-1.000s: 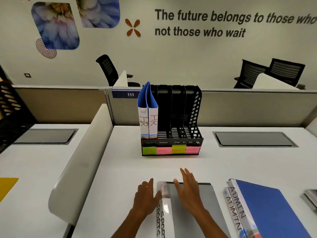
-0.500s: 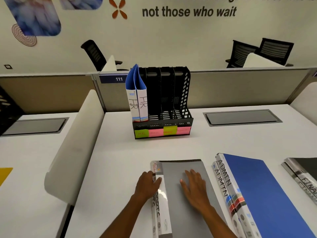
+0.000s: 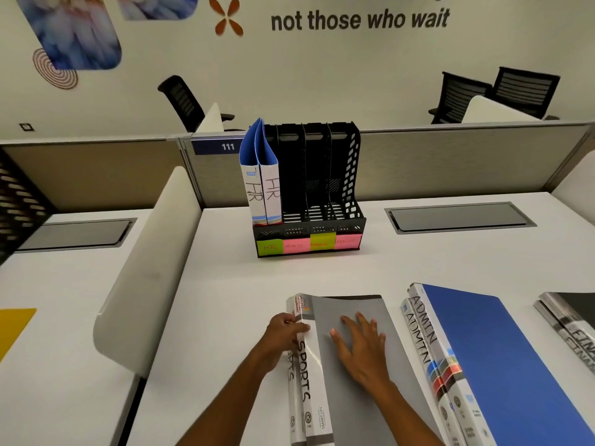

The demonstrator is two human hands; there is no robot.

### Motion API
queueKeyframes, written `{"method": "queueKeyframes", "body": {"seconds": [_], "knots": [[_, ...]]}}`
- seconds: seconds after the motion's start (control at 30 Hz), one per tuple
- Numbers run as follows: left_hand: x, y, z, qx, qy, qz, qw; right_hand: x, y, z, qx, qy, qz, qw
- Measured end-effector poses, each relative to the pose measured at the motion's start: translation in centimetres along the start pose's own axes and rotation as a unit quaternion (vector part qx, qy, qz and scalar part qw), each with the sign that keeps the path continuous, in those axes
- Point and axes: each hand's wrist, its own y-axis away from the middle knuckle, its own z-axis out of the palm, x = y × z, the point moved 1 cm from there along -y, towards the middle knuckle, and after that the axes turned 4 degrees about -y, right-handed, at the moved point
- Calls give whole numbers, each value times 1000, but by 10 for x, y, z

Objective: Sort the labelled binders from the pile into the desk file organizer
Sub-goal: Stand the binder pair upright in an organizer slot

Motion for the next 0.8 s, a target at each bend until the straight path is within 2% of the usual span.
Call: {"method": "queueKeyframes", "body": {"seconds": [0.07,0.17,0.3,0.47,0.8], "knots": [[-2,2,9,-39,8,22,999,-4,-1,-4,-6,-18,6,1000],[-2,4,23,-56,31,67,996,-11,-4,-16,-17,-58,21,998],[12,4,33,-22,29,109,993,-26,-12,-45,8,-147,22,989],[45,10,45,42,29,174,984,-67,-25,-84,19,-192,-22,981],[125,39,56,34,44,333,941,-172,-24,-180,39,-176,-118,977]]}}
